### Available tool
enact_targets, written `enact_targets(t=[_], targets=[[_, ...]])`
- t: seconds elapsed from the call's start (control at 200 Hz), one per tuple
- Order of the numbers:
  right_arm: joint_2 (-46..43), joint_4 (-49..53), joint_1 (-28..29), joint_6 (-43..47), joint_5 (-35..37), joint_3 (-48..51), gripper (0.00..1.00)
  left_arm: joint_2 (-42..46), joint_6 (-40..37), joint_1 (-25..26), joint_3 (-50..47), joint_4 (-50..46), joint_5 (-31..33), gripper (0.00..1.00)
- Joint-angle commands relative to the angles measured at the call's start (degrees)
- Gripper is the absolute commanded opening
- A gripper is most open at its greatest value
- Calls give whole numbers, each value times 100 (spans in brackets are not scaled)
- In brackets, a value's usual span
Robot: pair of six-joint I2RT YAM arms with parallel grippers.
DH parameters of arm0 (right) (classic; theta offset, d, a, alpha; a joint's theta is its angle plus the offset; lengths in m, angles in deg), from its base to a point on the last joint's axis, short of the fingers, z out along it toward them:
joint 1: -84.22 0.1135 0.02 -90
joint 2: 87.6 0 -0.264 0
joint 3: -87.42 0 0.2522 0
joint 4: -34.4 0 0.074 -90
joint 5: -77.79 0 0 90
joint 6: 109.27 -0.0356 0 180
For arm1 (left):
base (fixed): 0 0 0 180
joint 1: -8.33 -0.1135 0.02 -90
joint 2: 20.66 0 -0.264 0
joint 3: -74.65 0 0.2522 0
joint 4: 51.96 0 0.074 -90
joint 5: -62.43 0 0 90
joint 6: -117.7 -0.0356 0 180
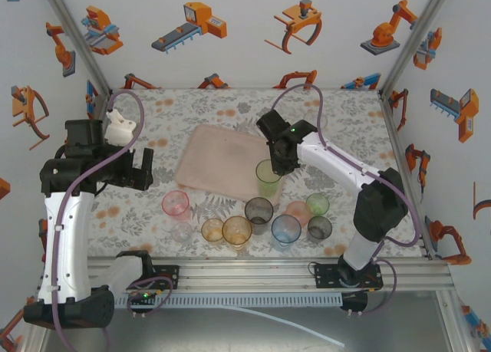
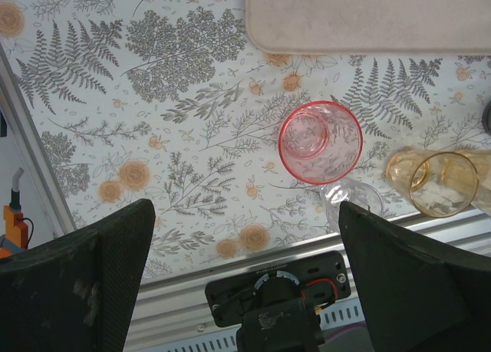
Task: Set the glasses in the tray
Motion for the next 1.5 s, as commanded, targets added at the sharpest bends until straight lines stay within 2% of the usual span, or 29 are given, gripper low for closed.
enact_targets(t=[0.0, 0.225, 0.391, 0.806, 1.122, 1.497], targets=[[-63, 1, 39, -114, 127, 80, 5, 67, 63, 15, -58, 46, -129, 97], [24, -11, 39, -74, 92, -23, 14, 62, 58, 19, -43, 47, -121, 97], [100, 1, 39, -16, 86, -137, 16, 75, 52, 14, -32, 40, -114, 97], [327, 189, 39, 62, 110, -492, 33, 106, 5, 18, -18, 38, -80, 97], [163, 502, 39, 194, 110, -802, 36, 74, 50, 19, 20, 33, -33, 97], [-591, 1061, 30, 182, 323, -1114, 37, -5, 75, 19, 81, 73, -138, 97]])
